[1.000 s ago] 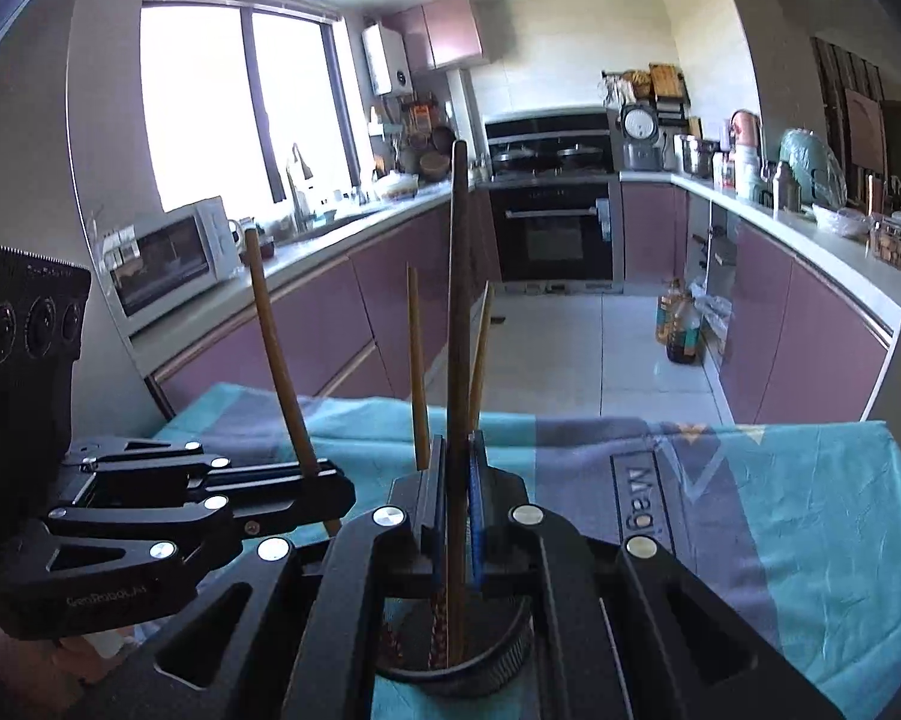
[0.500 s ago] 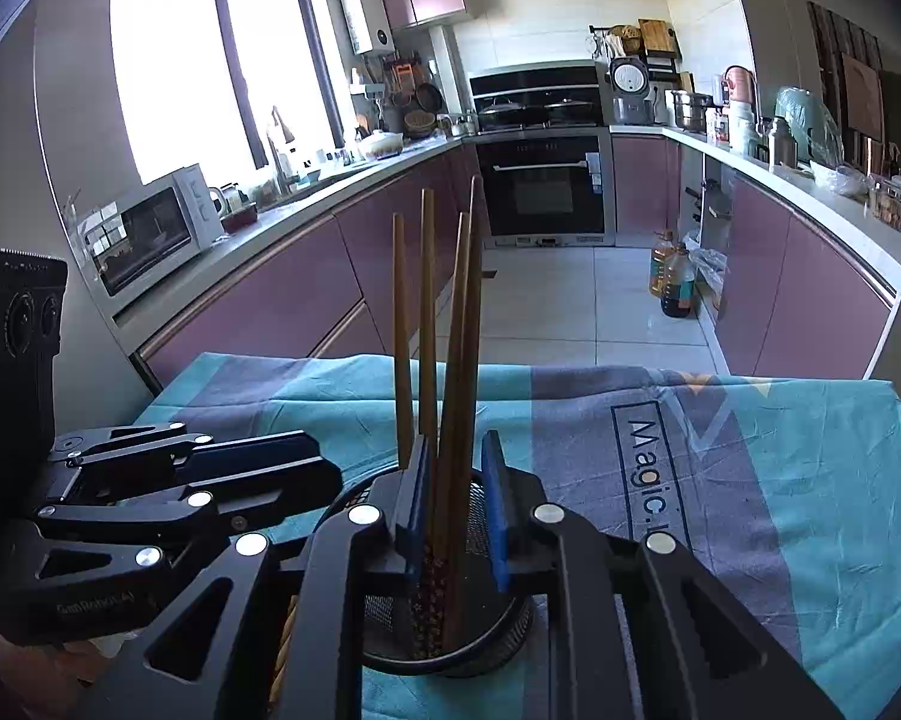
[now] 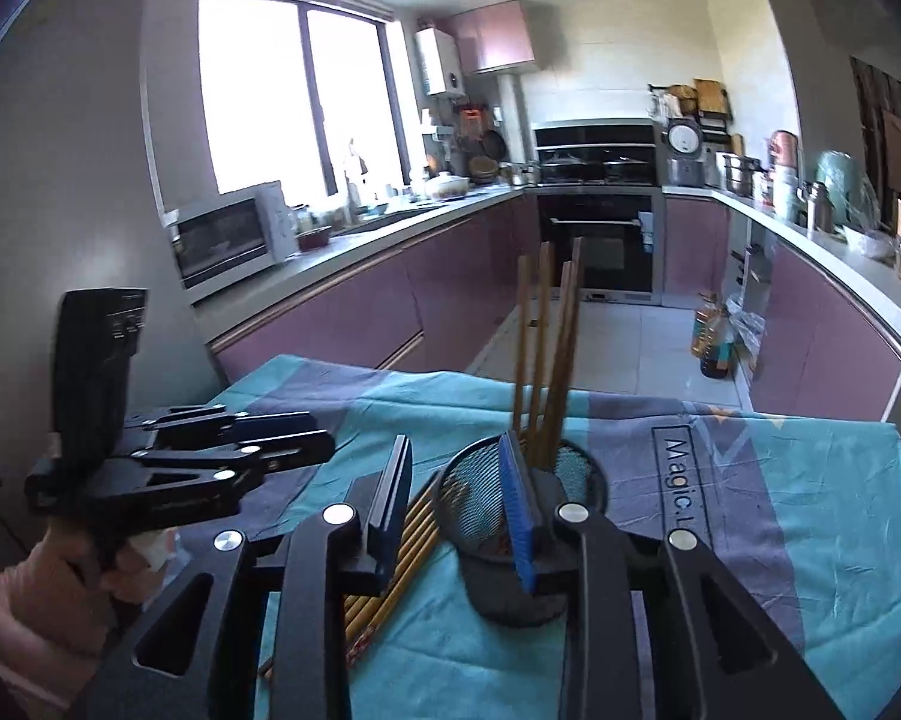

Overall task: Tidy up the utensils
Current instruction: 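Move the right gripper back over the remaining chopsticks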

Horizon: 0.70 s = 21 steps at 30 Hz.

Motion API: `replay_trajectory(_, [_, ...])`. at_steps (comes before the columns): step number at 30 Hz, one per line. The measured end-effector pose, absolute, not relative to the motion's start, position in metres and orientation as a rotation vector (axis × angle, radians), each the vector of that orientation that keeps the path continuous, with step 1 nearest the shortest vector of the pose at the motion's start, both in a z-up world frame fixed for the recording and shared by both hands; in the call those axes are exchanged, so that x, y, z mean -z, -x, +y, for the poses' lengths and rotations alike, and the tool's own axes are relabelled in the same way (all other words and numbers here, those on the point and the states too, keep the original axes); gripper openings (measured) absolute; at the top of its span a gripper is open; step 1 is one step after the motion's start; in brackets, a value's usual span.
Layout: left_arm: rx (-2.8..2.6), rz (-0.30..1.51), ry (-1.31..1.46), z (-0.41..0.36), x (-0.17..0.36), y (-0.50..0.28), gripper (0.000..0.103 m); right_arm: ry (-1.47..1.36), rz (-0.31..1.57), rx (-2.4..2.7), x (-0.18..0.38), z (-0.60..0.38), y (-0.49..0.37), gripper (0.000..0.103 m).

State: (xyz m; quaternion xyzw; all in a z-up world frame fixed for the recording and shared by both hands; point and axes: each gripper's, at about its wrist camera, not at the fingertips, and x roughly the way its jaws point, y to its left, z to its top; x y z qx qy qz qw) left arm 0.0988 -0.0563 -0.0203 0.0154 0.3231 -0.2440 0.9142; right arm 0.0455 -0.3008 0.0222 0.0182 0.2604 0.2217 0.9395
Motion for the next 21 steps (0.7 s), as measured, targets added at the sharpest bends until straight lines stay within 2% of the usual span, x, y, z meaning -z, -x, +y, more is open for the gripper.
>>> replay_trajectory(10, [0.495,0.805,-0.043,-0.048,0.081,-0.086,0.032,-0.060,0.735,-0.516,0.036,-0.268,-0.046,0.028])
replay_trajectory(15, [0.499,0.847,-0.063,-0.057,0.097,-0.081,0.032,-0.089,0.835,-0.497,0.065,-0.259,-0.055,0.028])
replay_trajectory(21, [0.500,0.871,-0.066,-0.059,0.106,-0.081,0.032,-0.082,0.868,-0.480,0.078,-0.250,-0.060,0.028])
